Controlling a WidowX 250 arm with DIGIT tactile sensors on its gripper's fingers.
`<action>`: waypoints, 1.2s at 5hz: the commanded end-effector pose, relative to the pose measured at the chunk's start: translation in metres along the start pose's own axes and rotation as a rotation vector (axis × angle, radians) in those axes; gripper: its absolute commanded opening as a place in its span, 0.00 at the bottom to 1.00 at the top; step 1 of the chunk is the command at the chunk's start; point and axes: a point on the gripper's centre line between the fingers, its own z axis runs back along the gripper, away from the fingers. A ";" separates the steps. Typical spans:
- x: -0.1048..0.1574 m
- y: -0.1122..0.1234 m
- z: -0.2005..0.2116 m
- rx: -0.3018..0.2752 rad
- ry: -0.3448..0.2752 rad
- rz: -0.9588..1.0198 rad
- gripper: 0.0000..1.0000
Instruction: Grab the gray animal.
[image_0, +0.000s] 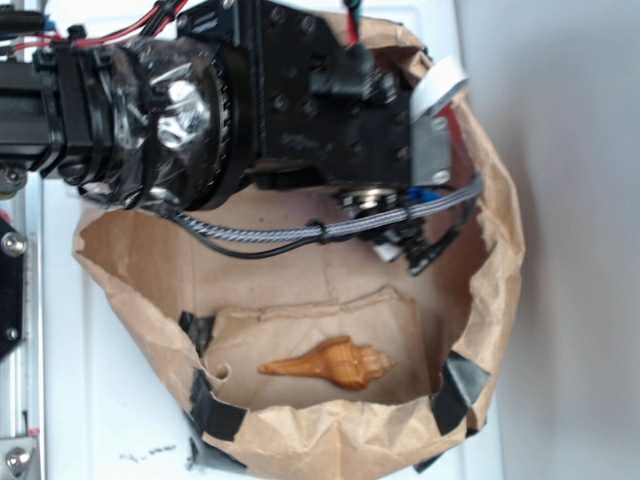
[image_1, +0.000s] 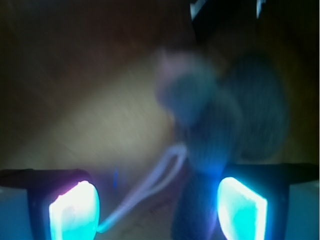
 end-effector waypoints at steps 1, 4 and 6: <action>0.020 -0.009 0.006 -0.024 -0.110 0.076 1.00; 0.040 -0.019 -0.007 0.010 -0.087 0.114 0.00; 0.027 -0.019 0.004 -0.032 -0.124 0.027 0.00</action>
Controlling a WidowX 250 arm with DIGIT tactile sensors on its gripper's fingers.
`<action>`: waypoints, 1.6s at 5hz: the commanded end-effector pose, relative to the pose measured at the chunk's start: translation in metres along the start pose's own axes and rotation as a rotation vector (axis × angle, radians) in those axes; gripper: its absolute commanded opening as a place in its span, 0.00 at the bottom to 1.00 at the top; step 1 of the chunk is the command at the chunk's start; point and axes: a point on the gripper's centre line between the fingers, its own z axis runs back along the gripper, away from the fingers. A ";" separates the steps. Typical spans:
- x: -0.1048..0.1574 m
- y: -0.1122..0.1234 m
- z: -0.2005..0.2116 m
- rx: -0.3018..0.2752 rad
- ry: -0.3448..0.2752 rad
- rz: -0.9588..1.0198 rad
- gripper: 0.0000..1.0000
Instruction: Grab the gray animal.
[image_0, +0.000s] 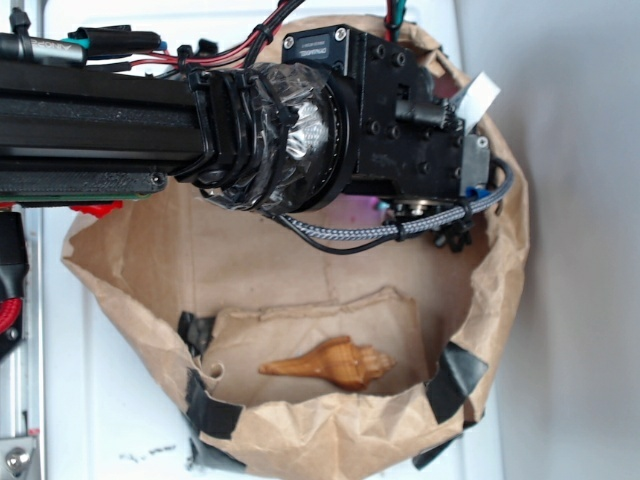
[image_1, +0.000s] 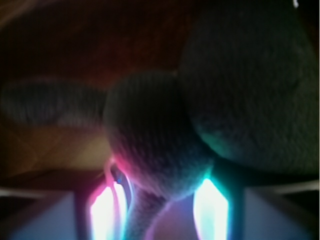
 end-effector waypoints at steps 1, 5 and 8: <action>0.003 0.000 0.045 -0.121 -0.058 -0.075 0.00; -0.021 0.008 0.147 -0.304 0.137 -0.382 0.00; -0.026 0.011 0.152 -0.198 -0.041 -0.676 0.00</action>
